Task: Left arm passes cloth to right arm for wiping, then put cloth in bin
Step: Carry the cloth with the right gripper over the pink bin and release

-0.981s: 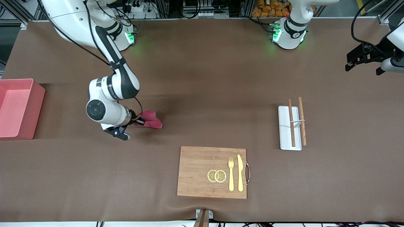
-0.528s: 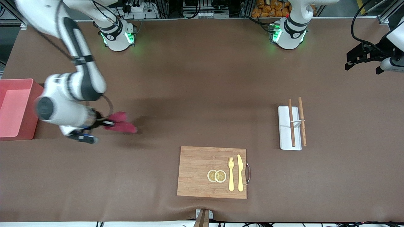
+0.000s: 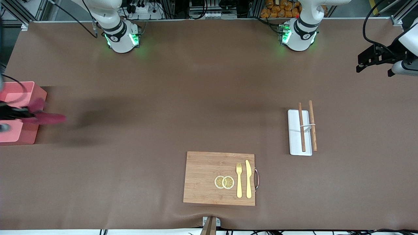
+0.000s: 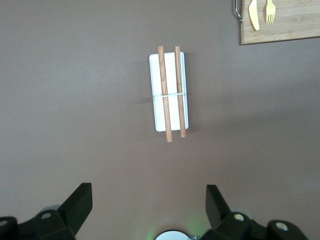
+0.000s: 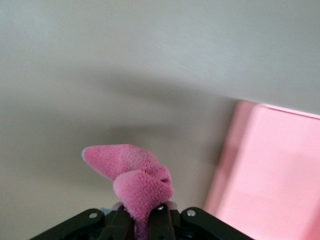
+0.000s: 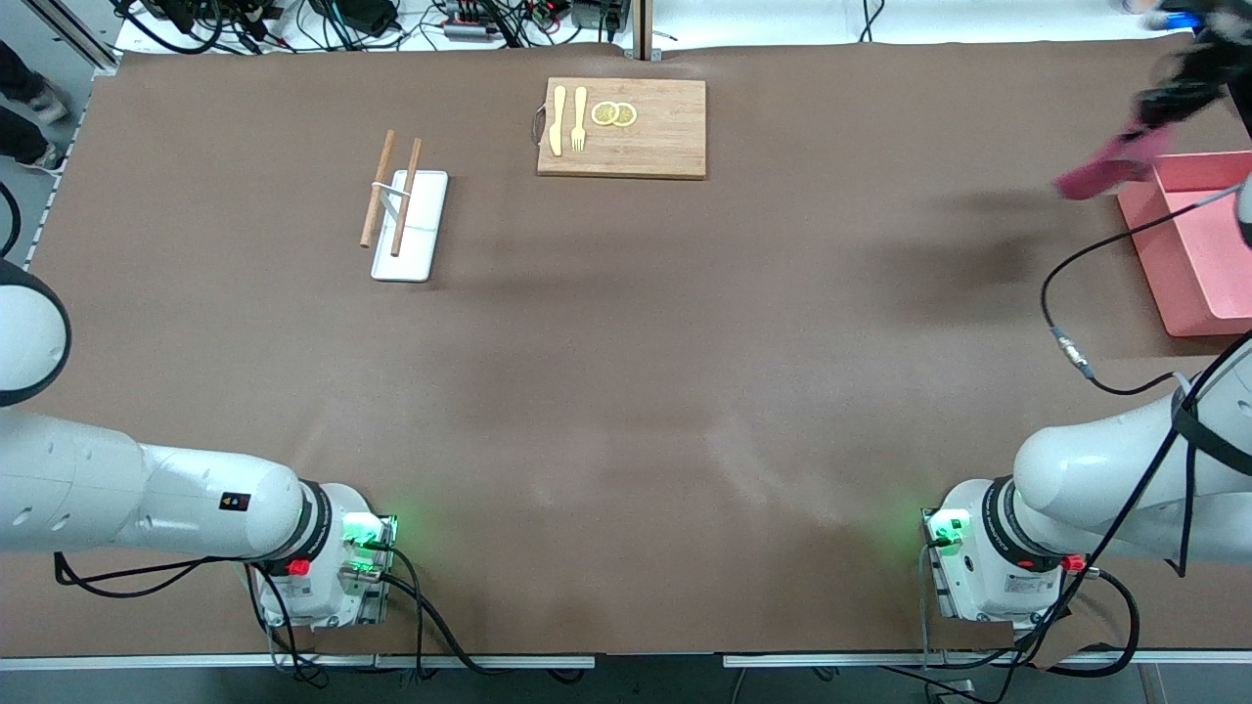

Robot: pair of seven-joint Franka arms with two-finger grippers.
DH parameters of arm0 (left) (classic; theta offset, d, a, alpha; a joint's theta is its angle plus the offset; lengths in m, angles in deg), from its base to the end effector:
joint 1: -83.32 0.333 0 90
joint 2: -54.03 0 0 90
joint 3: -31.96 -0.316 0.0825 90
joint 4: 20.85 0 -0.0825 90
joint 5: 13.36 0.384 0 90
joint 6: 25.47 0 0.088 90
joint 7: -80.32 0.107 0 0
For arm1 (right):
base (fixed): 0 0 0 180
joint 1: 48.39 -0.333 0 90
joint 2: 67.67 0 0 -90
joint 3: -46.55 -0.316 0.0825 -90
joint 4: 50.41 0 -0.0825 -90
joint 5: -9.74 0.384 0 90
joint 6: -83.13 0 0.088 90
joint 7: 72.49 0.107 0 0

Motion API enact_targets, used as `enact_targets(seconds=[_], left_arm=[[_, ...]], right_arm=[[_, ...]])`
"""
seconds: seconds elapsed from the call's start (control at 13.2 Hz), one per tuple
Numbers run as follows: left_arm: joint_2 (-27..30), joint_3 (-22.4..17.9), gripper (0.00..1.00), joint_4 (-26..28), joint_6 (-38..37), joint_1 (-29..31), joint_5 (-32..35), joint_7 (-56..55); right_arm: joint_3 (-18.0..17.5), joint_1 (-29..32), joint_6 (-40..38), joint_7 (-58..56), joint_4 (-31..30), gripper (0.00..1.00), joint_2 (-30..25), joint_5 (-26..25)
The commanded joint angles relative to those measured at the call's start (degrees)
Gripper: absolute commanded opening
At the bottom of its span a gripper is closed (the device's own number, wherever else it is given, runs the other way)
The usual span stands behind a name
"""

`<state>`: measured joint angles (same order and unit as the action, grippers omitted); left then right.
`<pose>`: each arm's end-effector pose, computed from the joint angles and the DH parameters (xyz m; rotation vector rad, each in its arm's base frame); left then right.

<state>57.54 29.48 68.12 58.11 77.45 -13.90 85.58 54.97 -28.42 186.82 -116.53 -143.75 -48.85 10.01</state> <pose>0.5228 -0.0312 0.6562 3.1196 -0.2375 -0.0511 0.5655 -0.2949 0.4202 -3.0542 -0.4242 0.2193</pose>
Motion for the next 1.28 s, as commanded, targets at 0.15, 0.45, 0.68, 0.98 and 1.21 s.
enact_targets(seconds=[0.15,0.45,0.68,0.98,1.21], left_arm=[[-0.3,0.0,1.00,-0.5,-1.1,0.0,1.0,-0.3],[-0.7,0.0,1.00,-0.6,-1.3,0.0,1.0,-0.3],[-0.7,0.0,1.00,-0.6,-1.3,0.0,1.0,-0.3],[-0.8,0.0,1.00,-0.6,-1.3,0.0,1.1,-0.3],[-0.8,0.0,1.00,-0.6,-1.3,-0.1,1.1,-0.4]], right_arm=[[-1.2,9.3,6.3,-15.6,8.3,0.00,6.6,-9.3],[-1.6,16.0,16.8,-24.1,8.4,0.18,18.4,-2.8],[-1.6,16.9,20.8,-27.7,7.9,1.00,20.1,1.8],[-1.6,15.2,13.2,-26.0,9.7,1.00,17.8,1.7],[-1.5,12.6,-1.6,-22.9,16.8,1.00,15.8,1.0]])
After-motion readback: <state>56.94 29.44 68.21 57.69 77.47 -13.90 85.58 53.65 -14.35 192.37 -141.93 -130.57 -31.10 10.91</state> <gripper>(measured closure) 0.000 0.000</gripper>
